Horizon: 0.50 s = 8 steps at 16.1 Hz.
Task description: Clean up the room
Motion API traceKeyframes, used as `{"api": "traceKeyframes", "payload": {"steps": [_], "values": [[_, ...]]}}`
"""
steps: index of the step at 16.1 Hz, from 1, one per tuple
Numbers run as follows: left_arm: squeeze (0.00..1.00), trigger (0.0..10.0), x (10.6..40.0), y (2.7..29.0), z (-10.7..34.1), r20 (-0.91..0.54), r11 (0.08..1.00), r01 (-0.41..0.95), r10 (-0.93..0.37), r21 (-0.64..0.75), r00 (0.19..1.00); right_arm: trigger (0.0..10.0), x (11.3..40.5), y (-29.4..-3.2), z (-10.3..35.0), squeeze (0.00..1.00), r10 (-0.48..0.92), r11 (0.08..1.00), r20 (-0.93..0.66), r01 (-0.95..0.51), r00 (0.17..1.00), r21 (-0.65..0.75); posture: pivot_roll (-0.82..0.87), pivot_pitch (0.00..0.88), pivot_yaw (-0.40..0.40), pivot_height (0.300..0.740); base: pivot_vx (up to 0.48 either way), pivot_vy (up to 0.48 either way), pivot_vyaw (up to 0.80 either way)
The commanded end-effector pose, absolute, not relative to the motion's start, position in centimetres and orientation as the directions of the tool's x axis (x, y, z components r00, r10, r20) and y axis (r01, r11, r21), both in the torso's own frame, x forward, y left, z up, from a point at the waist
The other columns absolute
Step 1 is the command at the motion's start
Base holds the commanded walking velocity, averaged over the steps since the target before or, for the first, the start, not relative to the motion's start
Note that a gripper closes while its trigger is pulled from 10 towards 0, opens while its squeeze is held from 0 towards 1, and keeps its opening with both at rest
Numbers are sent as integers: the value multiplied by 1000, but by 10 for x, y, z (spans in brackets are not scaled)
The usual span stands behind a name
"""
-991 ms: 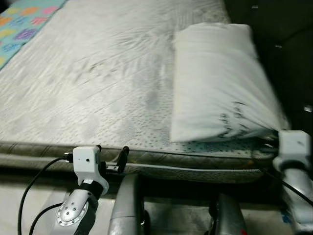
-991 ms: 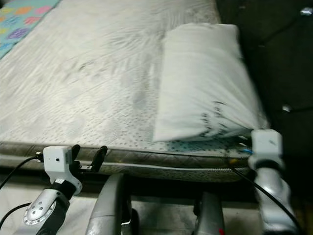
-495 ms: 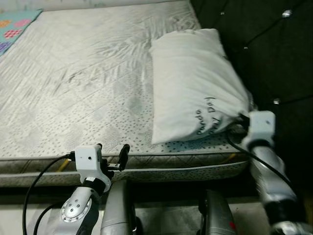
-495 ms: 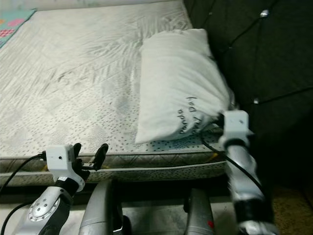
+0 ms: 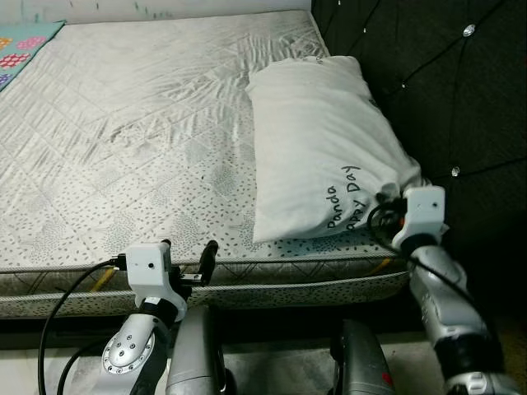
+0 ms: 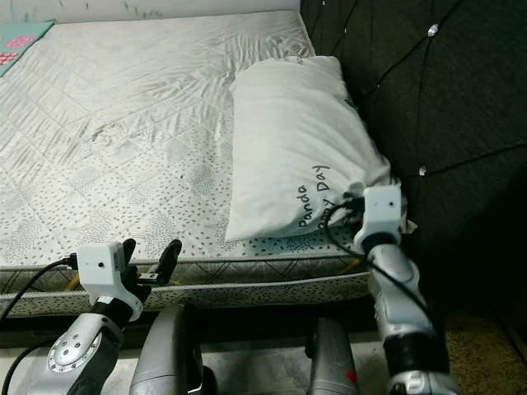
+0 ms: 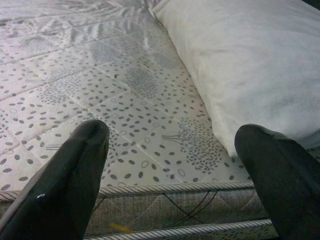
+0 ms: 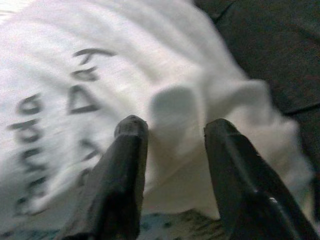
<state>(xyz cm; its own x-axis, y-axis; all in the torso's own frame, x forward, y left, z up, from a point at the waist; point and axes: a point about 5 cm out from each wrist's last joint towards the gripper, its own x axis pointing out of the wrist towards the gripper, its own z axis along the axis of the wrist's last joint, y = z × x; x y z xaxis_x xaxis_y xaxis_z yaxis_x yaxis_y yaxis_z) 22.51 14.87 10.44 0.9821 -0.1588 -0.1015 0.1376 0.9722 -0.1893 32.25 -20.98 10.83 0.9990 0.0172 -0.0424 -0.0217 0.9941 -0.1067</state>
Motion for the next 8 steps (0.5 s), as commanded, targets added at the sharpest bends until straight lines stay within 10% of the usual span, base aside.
{"api": "traceKeyframes", "payload": {"steps": [1,8], "values": [[0,10000,223,152,99,-122,975,120,-144,-187,982,10000,320,-204,109,1000,57,994,-42,-60,998,-94,22,95,36,565,0,0,0],[0,10000,222,150,95,-138,978,99,-125,-184,982,10000,294,-172,94,1000,154,988,-87,-154,984,8,6,89,40,565,0,0,0]]}}
